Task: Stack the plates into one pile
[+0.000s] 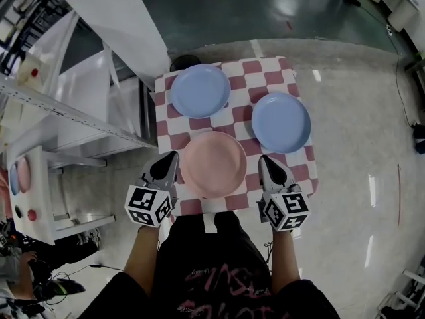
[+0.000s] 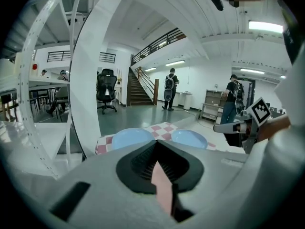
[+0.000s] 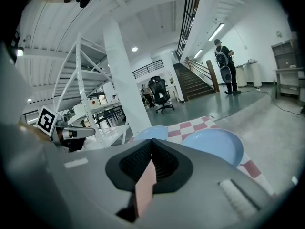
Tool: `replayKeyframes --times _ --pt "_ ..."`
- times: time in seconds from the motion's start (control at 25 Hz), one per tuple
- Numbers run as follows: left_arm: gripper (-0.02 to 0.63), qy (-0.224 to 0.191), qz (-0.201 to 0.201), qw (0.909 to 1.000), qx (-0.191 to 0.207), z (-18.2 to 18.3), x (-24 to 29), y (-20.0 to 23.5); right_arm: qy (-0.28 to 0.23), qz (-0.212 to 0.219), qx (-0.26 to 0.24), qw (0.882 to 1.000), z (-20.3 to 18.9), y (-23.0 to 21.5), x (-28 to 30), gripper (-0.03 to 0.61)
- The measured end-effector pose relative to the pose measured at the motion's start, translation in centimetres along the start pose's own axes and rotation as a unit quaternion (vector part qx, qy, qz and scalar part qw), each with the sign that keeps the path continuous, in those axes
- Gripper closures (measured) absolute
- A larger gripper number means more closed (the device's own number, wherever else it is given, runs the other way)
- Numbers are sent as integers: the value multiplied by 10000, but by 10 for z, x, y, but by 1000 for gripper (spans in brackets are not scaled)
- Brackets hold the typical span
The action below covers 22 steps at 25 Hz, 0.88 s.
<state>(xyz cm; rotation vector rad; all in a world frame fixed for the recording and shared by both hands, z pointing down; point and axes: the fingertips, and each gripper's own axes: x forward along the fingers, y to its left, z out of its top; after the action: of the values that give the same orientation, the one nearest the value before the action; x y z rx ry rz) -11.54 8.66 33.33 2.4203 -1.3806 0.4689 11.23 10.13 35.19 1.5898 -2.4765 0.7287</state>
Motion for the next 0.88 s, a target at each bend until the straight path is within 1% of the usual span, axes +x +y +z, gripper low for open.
replayKeyframes --times 0.32,0.56,0.88 --pt "614 181 -224 9996 -31 -19 14 9 192 -139 52 9997 -19 4 13 566" --pt "614 376 -308 9988 -90 -39 21 25 344 -274 146 9989 -34 7 23 565" --pt "614 643 -343 9972 -137 -68 40 42 652 -485 257 9964 -62 -3 34 565"
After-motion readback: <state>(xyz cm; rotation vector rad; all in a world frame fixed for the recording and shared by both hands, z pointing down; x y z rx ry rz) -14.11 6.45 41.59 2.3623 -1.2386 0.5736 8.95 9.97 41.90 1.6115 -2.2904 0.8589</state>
